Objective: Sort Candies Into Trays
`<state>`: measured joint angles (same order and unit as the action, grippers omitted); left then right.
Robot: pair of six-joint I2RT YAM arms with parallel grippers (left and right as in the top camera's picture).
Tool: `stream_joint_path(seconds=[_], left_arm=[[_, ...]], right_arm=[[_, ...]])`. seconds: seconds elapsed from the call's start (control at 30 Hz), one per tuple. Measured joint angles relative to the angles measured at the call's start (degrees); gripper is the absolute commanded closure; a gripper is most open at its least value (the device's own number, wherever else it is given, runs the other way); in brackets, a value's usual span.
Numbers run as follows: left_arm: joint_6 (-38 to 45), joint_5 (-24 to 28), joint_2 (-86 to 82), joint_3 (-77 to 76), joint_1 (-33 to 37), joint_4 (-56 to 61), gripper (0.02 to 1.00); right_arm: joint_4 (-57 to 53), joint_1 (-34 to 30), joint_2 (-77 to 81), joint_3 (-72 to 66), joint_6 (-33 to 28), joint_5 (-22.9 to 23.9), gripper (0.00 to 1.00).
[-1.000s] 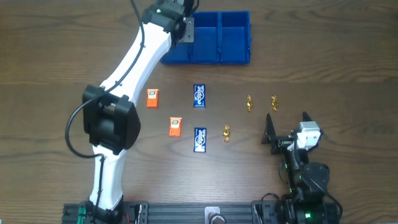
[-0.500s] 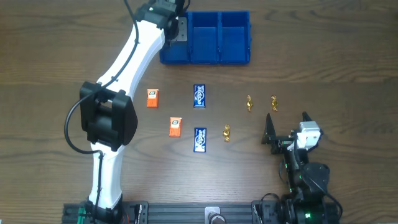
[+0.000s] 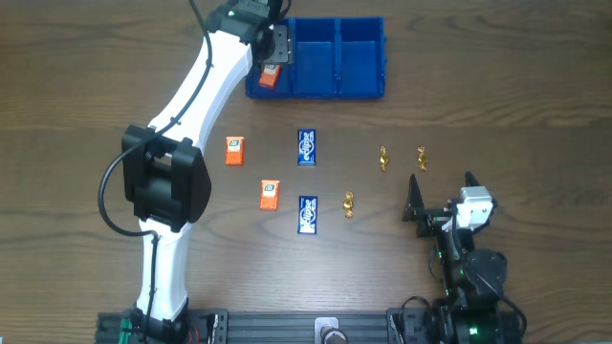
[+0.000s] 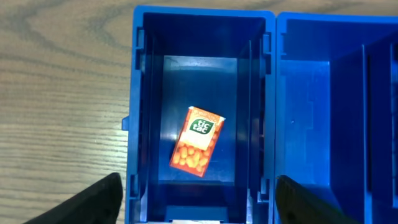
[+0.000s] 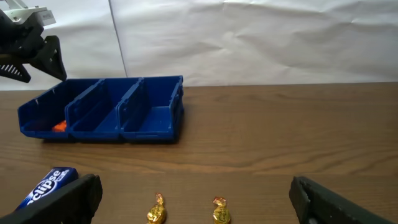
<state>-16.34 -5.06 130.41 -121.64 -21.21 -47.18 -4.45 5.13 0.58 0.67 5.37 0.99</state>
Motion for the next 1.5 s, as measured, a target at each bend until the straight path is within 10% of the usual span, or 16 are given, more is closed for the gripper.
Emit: stream_joint_path(seconds=[0.67, 1.5], left_arm=[[-0.3, -0.3, -41.3, 41.5, -1.2, 9.1, 0.11], [-6.6, 2.3, -34.9, 69.5, 1.2, 29.1, 0.154]], right_arm=[[0.0, 0.0, 0.0, 0.0, 0.0, 0.0, 0.003], [0.0, 0.0, 0.0, 0.0, 0.0, 0.0, 0.003]])
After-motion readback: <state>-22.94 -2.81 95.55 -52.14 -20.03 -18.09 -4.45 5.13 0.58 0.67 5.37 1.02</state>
